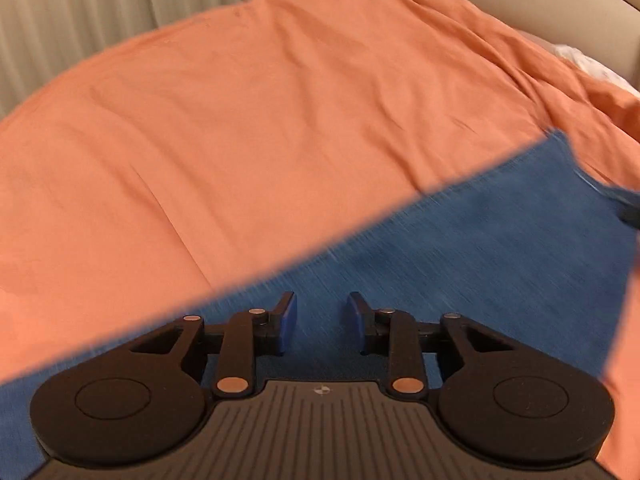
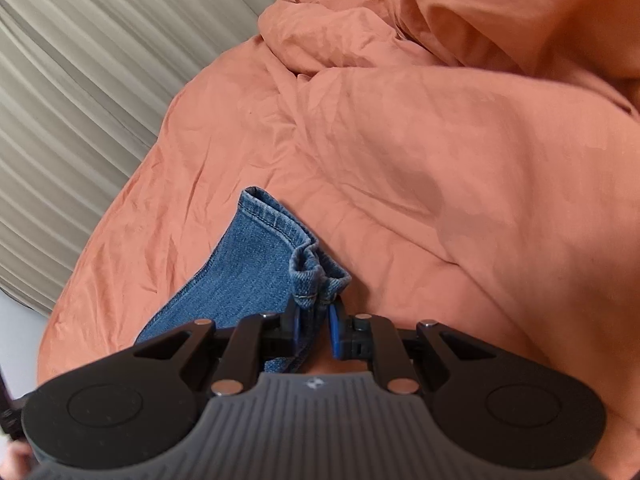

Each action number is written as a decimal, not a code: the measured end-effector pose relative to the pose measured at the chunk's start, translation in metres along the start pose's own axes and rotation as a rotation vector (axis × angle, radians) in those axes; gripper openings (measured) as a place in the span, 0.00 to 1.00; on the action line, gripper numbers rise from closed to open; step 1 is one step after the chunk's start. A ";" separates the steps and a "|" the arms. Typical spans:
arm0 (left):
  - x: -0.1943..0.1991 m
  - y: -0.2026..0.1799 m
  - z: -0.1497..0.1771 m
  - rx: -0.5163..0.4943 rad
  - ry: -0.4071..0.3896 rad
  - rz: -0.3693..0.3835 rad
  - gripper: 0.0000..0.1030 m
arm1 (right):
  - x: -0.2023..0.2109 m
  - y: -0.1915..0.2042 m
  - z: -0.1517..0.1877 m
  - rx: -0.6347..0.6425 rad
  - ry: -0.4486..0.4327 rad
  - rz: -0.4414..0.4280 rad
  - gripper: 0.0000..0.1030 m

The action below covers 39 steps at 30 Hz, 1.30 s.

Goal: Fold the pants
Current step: 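Lift the leg hem with the right gripper and carry it over toward the waistband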

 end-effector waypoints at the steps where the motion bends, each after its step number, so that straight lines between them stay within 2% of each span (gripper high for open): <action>1: 0.004 -0.004 0.010 -0.017 0.019 0.000 0.28 | 0.003 0.002 0.000 -0.003 -0.002 0.004 0.09; 3: 0.010 -0.013 0.031 -0.046 0.060 0.023 0.26 | 0.007 0.005 -0.004 -0.005 -0.012 0.009 0.09; 6: 0.016 -0.020 0.059 -0.038 0.112 0.051 0.24 | 0.015 0.015 -0.012 0.029 -0.028 0.021 0.09; 12: 0.041 -0.029 0.095 0.046 0.115 0.129 0.20 | 0.036 0.044 -0.032 0.111 -0.043 0.046 0.08; 14: 0.050 -0.033 0.106 0.063 0.125 0.158 0.22 | 0.040 0.050 -0.035 0.126 -0.046 0.049 0.08; 16: 0.058 -0.040 0.118 0.052 0.154 0.200 0.23 | 0.050 0.065 -0.042 0.161 -0.058 0.049 0.07; 17: 0.063 -0.042 0.125 0.060 0.172 0.234 0.23 | 0.062 0.086 -0.051 0.217 -0.076 0.053 0.07; 18: 0.070 -0.042 0.130 0.059 0.176 0.253 0.23 | 0.062 0.086 -0.051 0.217 -0.076 0.053 0.07; 20: 0.087 -0.037 0.138 0.056 0.160 0.267 0.23 | 0.076 0.112 -0.060 0.276 -0.103 0.050 0.07; 25: 0.132 0.003 0.142 0.081 0.101 0.266 0.23 | 0.109 0.190 -0.074 0.415 -0.168 0.017 0.06; 26: 0.143 0.014 0.143 0.086 0.085 0.257 0.23 | 0.120 0.226 -0.075 0.466 -0.187 -0.002 0.06; 27: 0.152 0.027 0.143 0.097 0.068 0.249 0.23 | 0.120 0.226 -0.075 0.466 -0.187 -0.002 0.06; 29: 0.169 0.053 0.140 0.128 0.033 0.231 0.23 | 0.129 0.263 -0.072 0.509 -0.200 -0.032 0.06; 34: 0.206 0.119 0.144 0.232 -0.049 0.169 0.27 | 0.137 0.361 -0.041 0.670 -0.207 -0.086 0.06; 35: 0.211 0.131 0.146 0.260 -0.060 0.159 0.28 | 0.132 0.398 -0.020 0.724 -0.194 -0.112 0.06; 36: 0.217 0.142 0.148 0.284 -0.071 0.153 0.28 | 0.132 0.398 -0.020 0.724 -0.194 -0.112 0.06; 39: 0.231 0.169 0.157 0.331 -0.100 0.135 0.32 | 0.112 0.443 0.025 0.783 -0.137 -0.161 0.06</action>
Point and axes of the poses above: each gripper's, at about its wrist camera, not at the fingertips, and x roughly against the way its jaws point, y to its left, z to its underside, the point moved 9 cm from there along -x, roughly the way its jaws point, and after that the axes turned 15 degrees about x, right-handed, at the moved point
